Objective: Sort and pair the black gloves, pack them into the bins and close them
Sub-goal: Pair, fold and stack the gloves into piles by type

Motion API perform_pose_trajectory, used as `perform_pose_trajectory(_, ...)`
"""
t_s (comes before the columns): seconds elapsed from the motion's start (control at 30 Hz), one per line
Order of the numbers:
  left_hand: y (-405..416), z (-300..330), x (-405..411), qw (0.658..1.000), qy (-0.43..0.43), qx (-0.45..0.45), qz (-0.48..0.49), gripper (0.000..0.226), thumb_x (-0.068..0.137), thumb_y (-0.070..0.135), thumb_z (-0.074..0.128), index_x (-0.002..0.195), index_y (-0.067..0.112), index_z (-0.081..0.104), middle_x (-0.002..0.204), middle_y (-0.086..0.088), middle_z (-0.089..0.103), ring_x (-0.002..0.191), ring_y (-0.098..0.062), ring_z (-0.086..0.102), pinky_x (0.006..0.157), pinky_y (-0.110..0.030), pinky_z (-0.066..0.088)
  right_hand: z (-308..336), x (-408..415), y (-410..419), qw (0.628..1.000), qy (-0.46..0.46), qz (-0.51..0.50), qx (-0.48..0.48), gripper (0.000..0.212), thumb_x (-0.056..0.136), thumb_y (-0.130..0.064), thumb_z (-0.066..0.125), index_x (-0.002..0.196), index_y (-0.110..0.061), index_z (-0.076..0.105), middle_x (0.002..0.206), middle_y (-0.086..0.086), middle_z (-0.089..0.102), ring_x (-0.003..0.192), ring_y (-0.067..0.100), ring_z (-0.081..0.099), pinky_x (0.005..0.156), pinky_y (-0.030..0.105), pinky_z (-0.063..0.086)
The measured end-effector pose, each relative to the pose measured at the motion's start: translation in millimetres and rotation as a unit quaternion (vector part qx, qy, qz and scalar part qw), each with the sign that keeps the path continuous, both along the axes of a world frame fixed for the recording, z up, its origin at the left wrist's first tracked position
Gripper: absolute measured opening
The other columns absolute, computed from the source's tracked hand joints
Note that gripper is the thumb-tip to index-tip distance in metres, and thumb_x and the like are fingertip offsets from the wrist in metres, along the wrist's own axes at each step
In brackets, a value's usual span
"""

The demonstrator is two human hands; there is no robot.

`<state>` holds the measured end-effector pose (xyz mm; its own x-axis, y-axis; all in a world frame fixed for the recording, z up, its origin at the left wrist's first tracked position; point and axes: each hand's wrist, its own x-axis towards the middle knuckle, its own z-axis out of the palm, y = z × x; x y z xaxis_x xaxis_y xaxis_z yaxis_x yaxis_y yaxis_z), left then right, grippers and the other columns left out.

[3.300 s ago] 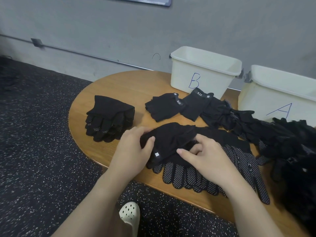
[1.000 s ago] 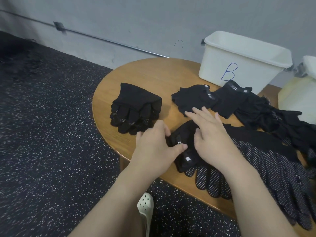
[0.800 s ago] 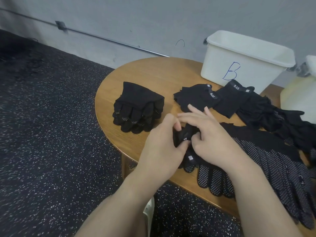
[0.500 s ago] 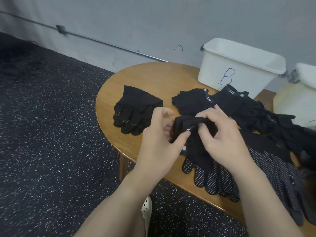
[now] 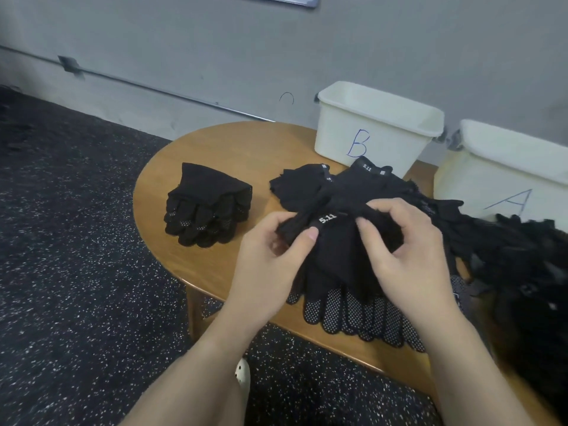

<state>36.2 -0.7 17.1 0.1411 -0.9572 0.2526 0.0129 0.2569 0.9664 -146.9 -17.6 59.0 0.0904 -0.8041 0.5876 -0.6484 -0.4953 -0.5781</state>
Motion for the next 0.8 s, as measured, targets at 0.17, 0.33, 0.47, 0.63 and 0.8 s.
perform_pose_trajectory(0.17, -0.4, 4.5, -21.8, 0.992, 0.114, -0.007, -0.044, 0.019, 0.099, 0.026, 0.067, 0.115, 0.018, 0.075, 0.112, 0.002, 0.078, 0.107, -0.016, 0.073, 0.085, -0.026, 0.060, 2.9, -24.7, 16.8, 0.996, -0.062, 0.031, 0.065, 0.015, 0.097, -0.021, 0.066, 0.102, -0.034, 0.069, 0.101, -0.021, 0.070, 0.102, 0.004, 0.067, 0.084, 0.023, 0.056)
perform_pose_trajectory(0.33, -2.2, 8.5, -55.5, 0.981, 0.157, 0.006, -0.111, 0.026, 0.097, 0.038, 0.066, 0.113, 0.021, 0.076, 0.115, -0.006, 0.077, 0.110, -0.026, 0.073, 0.091, -0.041, 0.060, 6.2, -48.7, 44.0, 0.978, -0.149, 0.057, 0.132, 0.012, 0.098, -0.023, 0.069, 0.104, -0.032, 0.074, 0.101, -0.011, 0.076, 0.096, 0.008, 0.072, 0.076, 0.018, 0.057)
perform_pose_trajectory(0.47, -1.1, 12.0, -84.4, 0.976, 0.151, 0.000, -0.159, 0.021, 0.098, 0.035, 0.065, 0.113, 0.023, 0.076, 0.114, -0.003, 0.077, 0.110, -0.024, 0.073, 0.089, -0.035, 0.060, 7.0, -66.0, 60.6, 0.981, -0.148, 0.011, 0.121, 0.009, 0.098, -0.024, 0.067, 0.096, -0.022, 0.075, 0.090, -0.007, 0.074, 0.087, 0.011, 0.070, 0.070, 0.020, 0.055)
perform_pose_trajectory(0.63, 3.4, 15.2, -116.6, 0.946, 0.175, 0.030, -0.272, 0.037, 0.093, 0.032, 0.069, 0.127, 0.018, 0.070, 0.123, -0.007, 0.075, 0.119, -0.025, 0.070, 0.098, -0.037, 0.058, 19.5, -97.5, 77.3, 0.984, -0.161, -0.048, 0.062, 0.018, 0.098, -0.028, 0.063, 0.086, -0.018, 0.071, 0.077, -0.001, 0.067, 0.071, 0.009, 0.063, 0.058, 0.015, 0.046)
perform_pose_trajectory(0.8, 10.6, 15.6, -150.0, 0.942, 0.143, 0.048, -0.299, 0.036, 0.086, 0.037, 0.072, 0.121, 0.026, 0.073, 0.116, -0.004, 0.077, 0.109, -0.024, 0.074, 0.082, -0.039, 0.061, 26.5, -128.6, 89.0, 0.982, -0.161, -0.082, 0.045, 0.019, 0.099, -0.028, 0.063, 0.090, -0.014, 0.072, 0.079, 0.004, 0.069, 0.075, 0.023, 0.064, 0.061, 0.032, 0.050)
